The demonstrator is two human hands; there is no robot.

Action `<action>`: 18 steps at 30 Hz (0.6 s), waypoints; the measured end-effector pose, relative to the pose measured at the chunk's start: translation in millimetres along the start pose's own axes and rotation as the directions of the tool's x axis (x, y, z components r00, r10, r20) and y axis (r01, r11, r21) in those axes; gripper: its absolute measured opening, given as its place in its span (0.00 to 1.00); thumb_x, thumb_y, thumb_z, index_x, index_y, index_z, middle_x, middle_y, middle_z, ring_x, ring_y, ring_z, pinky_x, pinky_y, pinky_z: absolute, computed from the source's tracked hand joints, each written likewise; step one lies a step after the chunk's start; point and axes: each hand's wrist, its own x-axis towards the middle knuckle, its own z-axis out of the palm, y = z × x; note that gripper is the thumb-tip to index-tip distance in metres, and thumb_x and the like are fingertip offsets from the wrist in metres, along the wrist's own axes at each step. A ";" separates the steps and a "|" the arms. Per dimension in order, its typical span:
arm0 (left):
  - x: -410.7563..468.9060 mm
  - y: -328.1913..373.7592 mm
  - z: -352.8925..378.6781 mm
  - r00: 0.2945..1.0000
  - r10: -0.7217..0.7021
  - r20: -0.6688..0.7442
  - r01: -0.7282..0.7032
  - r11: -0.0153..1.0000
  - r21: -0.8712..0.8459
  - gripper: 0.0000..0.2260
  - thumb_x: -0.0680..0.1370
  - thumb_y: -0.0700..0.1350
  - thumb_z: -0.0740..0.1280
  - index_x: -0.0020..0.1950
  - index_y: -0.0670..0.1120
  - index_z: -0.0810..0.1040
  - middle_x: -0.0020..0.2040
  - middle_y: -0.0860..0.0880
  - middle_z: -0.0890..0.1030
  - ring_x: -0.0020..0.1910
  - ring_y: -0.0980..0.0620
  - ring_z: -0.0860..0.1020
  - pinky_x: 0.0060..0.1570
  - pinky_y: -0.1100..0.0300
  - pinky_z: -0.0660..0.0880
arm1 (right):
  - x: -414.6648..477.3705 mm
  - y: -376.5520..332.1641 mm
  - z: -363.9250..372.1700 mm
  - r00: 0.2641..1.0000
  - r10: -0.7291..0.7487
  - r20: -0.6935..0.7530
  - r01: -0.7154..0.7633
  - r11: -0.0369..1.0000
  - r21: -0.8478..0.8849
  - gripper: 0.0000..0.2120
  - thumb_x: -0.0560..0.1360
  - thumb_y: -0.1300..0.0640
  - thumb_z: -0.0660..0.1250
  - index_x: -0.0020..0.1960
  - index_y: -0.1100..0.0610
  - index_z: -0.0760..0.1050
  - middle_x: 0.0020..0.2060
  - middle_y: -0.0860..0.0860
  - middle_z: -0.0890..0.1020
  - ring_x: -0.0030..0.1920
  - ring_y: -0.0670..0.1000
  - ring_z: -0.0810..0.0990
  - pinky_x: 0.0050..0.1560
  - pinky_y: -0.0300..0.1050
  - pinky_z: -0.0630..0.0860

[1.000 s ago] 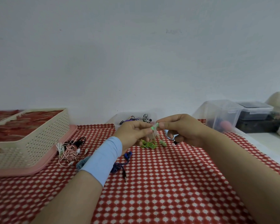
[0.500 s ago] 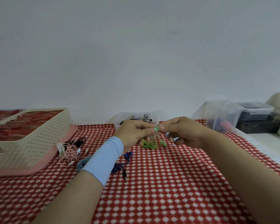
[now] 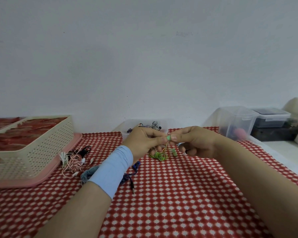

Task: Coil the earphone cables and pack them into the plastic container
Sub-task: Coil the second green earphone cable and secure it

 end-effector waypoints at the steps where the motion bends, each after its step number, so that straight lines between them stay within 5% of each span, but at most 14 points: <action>1: 0.1 -0.1 -0.5 1.000 0.000 0.001 0.000 1.000 0.016 0.07 0.75 0.36 0.72 0.52 0.38 0.84 0.28 0.52 0.80 0.25 0.59 0.76 0.25 0.67 0.71 | 0.1 0.4 0.2 1.000 0.005 0.010 -0.005 1.000 0.000 0.07 0.73 0.58 0.73 0.49 0.60 0.84 0.37 0.51 0.85 0.28 0.46 0.73 0.22 0.33 0.61; 11: 0.3 2.8 -5.6 0.996 -0.092 0.018 0.093 0.992 -0.085 0.05 0.78 0.42 0.69 0.48 0.43 0.84 0.34 0.51 0.83 0.30 0.56 0.76 0.25 0.66 0.71 | -0.9 -6.4 9.0 0.929 -0.341 -0.142 0.298 0.919 -0.258 0.08 0.75 0.57 0.74 0.52 0.58 0.86 0.46 0.56 0.87 0.32 0.51 0.80 0.28 0.43 0.73; 18: 1.0 4.9 -7.0 0.994 -0.112 0.008 0.112 0.992 -0.064 0.06 0.78 0.43 0.69 0.50 0.41 0.84 0.29 0.52 0.80 0.28 0.56 0.74 0.25 0.66 0.70 | -3.0 -10.7 12.5 0.882 -0.443 -0.159 0.341 0.833 -0.435 0.05 0.73 0.58 0.77 0.48 0.57 0.87 0.39 0.57 0.87 0.31 0.51 0.80 0.26 0.41 0.74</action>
